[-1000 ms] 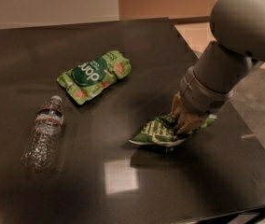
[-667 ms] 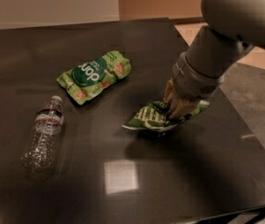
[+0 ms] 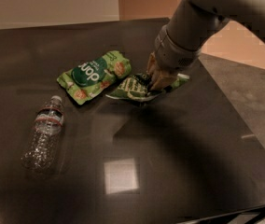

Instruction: Move green jalapeno chip bag near green rice chip bag

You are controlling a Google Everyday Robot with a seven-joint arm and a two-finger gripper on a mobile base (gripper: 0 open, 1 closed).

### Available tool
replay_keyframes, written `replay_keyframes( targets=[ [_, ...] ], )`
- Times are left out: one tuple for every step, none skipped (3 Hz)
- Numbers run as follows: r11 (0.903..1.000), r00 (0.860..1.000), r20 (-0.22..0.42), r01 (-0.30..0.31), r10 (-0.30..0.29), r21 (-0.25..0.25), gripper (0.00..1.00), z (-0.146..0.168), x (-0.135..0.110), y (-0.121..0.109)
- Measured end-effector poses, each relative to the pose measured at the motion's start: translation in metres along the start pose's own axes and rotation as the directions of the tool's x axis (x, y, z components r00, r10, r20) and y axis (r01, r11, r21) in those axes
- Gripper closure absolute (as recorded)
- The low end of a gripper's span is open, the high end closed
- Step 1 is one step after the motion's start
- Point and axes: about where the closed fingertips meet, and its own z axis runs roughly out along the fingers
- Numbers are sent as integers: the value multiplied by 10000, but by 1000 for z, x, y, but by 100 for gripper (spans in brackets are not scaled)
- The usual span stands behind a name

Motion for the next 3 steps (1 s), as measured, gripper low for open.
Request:
replay_keyframes(
  targets=[
    [9981,9999,109,117,-123,604,100,5,-5,-38],
    [9945,9999,70,68,-76,1050,81,12,-2,-66],
    [9919,10000,32,-42,38,1273,57,23,2,-83]
  ],
)
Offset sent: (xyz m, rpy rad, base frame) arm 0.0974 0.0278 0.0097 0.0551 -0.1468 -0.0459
